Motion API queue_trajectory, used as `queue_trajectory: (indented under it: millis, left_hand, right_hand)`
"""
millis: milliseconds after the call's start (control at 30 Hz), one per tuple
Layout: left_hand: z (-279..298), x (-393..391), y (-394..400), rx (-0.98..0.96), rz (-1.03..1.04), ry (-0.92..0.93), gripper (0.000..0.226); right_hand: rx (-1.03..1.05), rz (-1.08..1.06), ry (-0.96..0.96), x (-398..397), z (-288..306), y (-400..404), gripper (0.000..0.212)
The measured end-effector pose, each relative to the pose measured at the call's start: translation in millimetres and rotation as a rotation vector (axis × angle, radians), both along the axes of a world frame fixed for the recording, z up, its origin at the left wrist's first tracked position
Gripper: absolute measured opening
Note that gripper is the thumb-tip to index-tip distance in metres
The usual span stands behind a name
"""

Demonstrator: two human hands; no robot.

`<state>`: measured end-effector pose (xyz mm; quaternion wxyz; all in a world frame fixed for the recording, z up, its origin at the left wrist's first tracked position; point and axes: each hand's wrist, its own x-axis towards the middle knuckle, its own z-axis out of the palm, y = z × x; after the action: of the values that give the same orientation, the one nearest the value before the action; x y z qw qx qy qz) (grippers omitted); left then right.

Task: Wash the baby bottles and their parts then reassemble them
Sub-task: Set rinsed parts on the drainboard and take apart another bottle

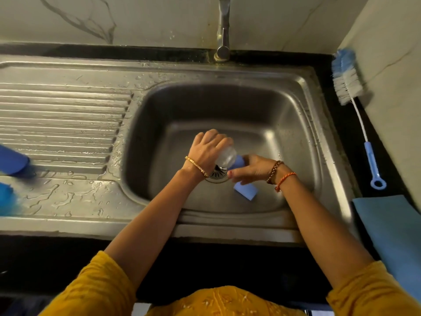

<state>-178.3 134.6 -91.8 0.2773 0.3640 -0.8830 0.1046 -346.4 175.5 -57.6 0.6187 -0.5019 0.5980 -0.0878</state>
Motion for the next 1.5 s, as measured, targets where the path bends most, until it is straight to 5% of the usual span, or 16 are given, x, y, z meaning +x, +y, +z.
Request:
queue_trajectory:
  millis: [167,333,433,567,700,800,867,967,1067,1200,1367,1500]
  left_hand:
    - [1.8,-4.1,0.1,-0.254,-0.163,-0.045,0.025]
    - [2.5,-5.6,0.6,-0.207,0.009,-0.064,0.033]
    - [17.6,-2.1,6.0,0.138,0.203,-0.126,0.031]
    - [22.6,6.6,17.8,1.216,0.284,0.003,0.036]
    - [22.8,16.3,10.3,1.330,0.129,0.576,0.063]
    - [32.4,11.8,13.7,1.317,0.132,0.977,0.043]
    - [37.1,7.5,16.1,1.297,0.236,1.037,0.027]
    - [33.6,10.7,10.1,1.291,0.425,0.954,0.022]
    - [38.8,11.1,8.7,1.444,0.500,1.044,0.029]
    - [40.8,13.0,7.8,1.615,0.551,1.024,0.039]
    - [44.6,14.6,7.8,1.669,0.497,1.157,0.018]
    - [35.4,12.9,1.8,1.522,0.781,0.982,0.090]
  right_hand:
    - [0.091,-0.052,0.027,8.0,-4.3,7.0,0.010]
    - [-0.268,-0.103,0.266,22.2,-16.5,6.1,0.015]
    - [-0.546,0.010,0.527,24.1,-13.0,6.6,0.023]
    - [-1.298,0.245,1.044,17.5,-12.5,4.4,0.042]
    - [-1.075,0.077,0.961,12.9,-8.7,0.5,0.034]
    - [-0.660,-0.081,0.502,0.7,-7.7,2.7,0.037]
    - [-0.404,-0.095,0.128,0.8,-4.7,5.6,0.031]
    - [-0.088,-0.180,-0.063,4.9,-0.6,3.6,0.038]
    - [-0.221,-0.158,-0.019,5.1,-5.5,4.6,0.032]
    - [-0.651,-0.052,0.180,2.0,-22.1,5.1,0.057]
    - [-0.683,-0.249,0.112,-3.8,-19.8,-0.2,0.055]
    - [-1.011,-0.220,0.305,-5.3,-22.6,-2.2,0.051]
